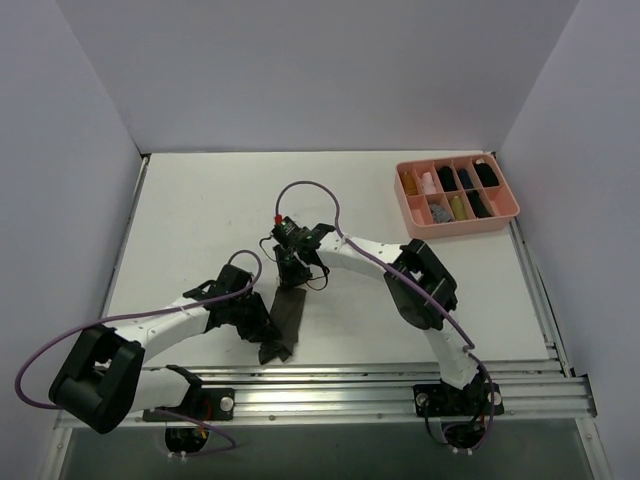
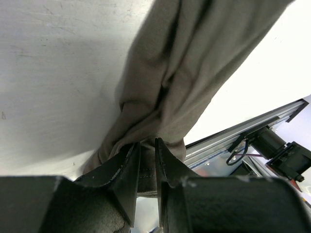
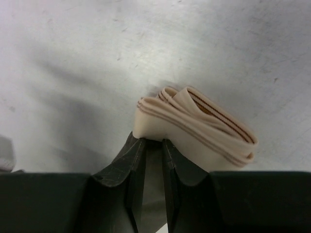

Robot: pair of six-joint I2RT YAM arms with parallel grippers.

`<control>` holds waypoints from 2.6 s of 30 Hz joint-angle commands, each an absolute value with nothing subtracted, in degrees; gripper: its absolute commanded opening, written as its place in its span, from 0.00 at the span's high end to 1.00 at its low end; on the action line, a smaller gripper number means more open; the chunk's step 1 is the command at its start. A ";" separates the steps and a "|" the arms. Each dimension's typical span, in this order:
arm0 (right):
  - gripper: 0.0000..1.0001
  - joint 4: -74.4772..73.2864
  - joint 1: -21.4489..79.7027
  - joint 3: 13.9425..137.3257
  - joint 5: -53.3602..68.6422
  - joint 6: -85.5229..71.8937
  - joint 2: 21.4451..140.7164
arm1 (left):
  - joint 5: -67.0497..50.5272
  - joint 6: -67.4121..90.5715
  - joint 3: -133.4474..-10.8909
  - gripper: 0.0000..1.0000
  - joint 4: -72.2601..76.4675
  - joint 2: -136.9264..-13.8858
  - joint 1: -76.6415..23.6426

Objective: Roll the underwear
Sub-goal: Fold the underwear

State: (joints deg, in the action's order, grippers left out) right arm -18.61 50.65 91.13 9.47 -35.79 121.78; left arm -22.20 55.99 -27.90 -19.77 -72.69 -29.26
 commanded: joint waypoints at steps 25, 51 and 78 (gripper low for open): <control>0.85 -25.14 45.18 90.36 0.18 -38.23 126.92 | -16.62 55.11 -24.60 0.72 -23.01 -70.66 -33.40; 0.80 -31.73 39.12 91.49 -3.35 -35.69 112.14 | -18.10 55.81 -53.26 0.73 -29.01 -76.71 -32.86; 0.79 -25.93 35.07 97.82 12.74 -12.65 124.80 | -13.72 58.36 -44.48 0.81 -26.19 -85.61 -40.70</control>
State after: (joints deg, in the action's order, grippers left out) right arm -25.89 34.59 98.91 10.98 -14.00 125.56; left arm -16.21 60.31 -45.21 -22.70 -87.37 -41.15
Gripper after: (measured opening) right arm 0.209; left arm 0.187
